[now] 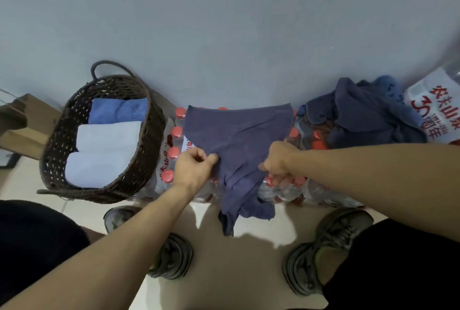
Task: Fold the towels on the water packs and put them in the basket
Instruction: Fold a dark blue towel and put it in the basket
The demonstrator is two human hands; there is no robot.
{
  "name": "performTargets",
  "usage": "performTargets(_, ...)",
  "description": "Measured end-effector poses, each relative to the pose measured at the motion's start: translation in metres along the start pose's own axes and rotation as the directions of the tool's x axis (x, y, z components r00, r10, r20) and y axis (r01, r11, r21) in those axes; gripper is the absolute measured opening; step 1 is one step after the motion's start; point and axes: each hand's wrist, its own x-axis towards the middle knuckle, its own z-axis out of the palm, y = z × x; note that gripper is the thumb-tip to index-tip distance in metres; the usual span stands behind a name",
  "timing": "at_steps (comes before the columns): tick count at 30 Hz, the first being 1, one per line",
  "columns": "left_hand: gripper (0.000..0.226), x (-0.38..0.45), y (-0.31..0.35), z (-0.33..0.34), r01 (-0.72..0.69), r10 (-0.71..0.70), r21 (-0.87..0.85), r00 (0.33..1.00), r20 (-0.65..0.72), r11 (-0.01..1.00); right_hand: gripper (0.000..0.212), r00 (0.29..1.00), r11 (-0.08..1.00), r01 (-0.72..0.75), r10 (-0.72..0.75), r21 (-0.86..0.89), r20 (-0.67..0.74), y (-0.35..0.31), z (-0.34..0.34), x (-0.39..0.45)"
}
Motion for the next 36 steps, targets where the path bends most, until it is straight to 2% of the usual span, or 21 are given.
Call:
performTargets(2, 0.036, -0.004, -0.002, -0.006, 0.042, -0.032, -0.165, 0.998, 0.058, 0.985, 0.016, 1.000, 0.999, -0.001, 0.002, 0.037, -0.012, 0.000, -0.001, -0.001)
performTargets(4, 0.036, -0.006, -0.006, -0.011, 0.164, -0.116, -0.343, 0.981, 0.155, 0.925, 0.012, 0.996, 0.990, -0.006, 0.018, 0.144, -0.086, -0.003, -0.003, 0.000)
performTargets(8, 0.018, -0.005, -0.002, -0.012, 0.291, -0.155, -0.556, 0.948, 0.278, 0.778, 0.036, 0.994, 0.899, 0.023, 0.026, 0.437, -0.106, -0.008, -0.011, 0.004)
performTargets(9, 0.029, -0.004, -0.002, -0.012, 0.314, -0.147, -0.594, 0.939, 0.312, 0.741, 0.037, 0.995, 0.883, 0.013, 0.034, 0.469, -0.092, -0.007, -0.013, 0.004)
performTargets(11, 0.036, -0.002, -0.001, -0.014, 0.330, -0.139, -0.637, 0.933, 0.331, 0.697, 0.037, 0.998, 0.871, -0.025, 0.052, 0.490, -0.042, -0.006, -0.015, 0.003)
performTargets(14, 0.012, 0.000, -0.001, -0.016, 0.337, -0.197, -0.594, 0.937, 0.289, 0.731, 0.036, 0.997, 0.884, -0.079, 0.072, 0.462, 0.033, 0.000, -0.013, 0.002)
performTargets(15, 0.013, 0.002, -0.001, -0.016, 0.344, -0.237, -0.547, 0.936, 0.259, 0.763, 0.035, 0.996, 0.891, -0.086, 0.075, 0.445, 0.042, 0.002, -0.013, 0.002)
performTargets(17, 0.032, 0.008, -0.004, -0.018, 0.343, -0.281, -0.442, 0.938, 0.203, 0.829, 0.035, 0.995, 0.906, -0.098, 0.088, 0.412, 0.044, 0.007, -0.013, 0.002)
performTargets(20, 0.037, 0.014, -0.004, -0.024, 0.339, -0.305, -0.298, 0.940, 0.157, 0.892, 0.037, 0.992, 0.930, -0.111, 0.122, 0.351, -0.011, 0.017, -0.015, 0.004)
performTargets(25, 0.037, 0.025, 0.000, -0.044, 0.334, -0.323, -0.202, 0.942, 0.088, 0.921, 0.023, 0.983, 0.966, -0.098, 0.131, 0.241, -0.127, 0.028, -0.021, 0.009)
performTargets(27, 0.039, 0.028, -0.001, -0.050, 0.335, -0.333, -0.089, 0.942, 0.038, 0.938, 0.026, 0.983, 0.989, -0.092, 0.109, 0.111, -0.151, 0.026, -0.022, 0.006)
performTargets(29, 0.043, 0.028, -0.005, -0.053, 0.287, -0.286, 0.026, 0.957, -0.043, 0.958, 0.033, 0.979, 0.954, -0.082, 0.023, -0.288, -0.201, 0.025, -0.024, 0.001)
performTargets(31, 0.043, 0.026, -0.012, -0.053, 0.241, -0.230, 0.116, 0.968, -0.097, 0.964, 0.033, 0.974, 0.823, -0.050, -0.084, -0.566, -0.208, 0.018, -0.027, -0.006)
performTargets(34, 0.041, 0.024, -0.021, -0.051, 0.206, -0.187, 0.186, 0.976, -0.113, 0.961, 0.023, 0.939, 0.709, 0.046, -0.271, -0.704, -0.211, -0.010, -0.036, -0.014)
performTargets(36, 0.037, 0.023, -0.027, -0.050, 0.188, -0.166, 0.204, 0.979, -0.119, 0.961, 0.019, 0.868, 0.712, 0.172, -0.436, -0.681, -0.237, -0.039, -0.040, -0.011)
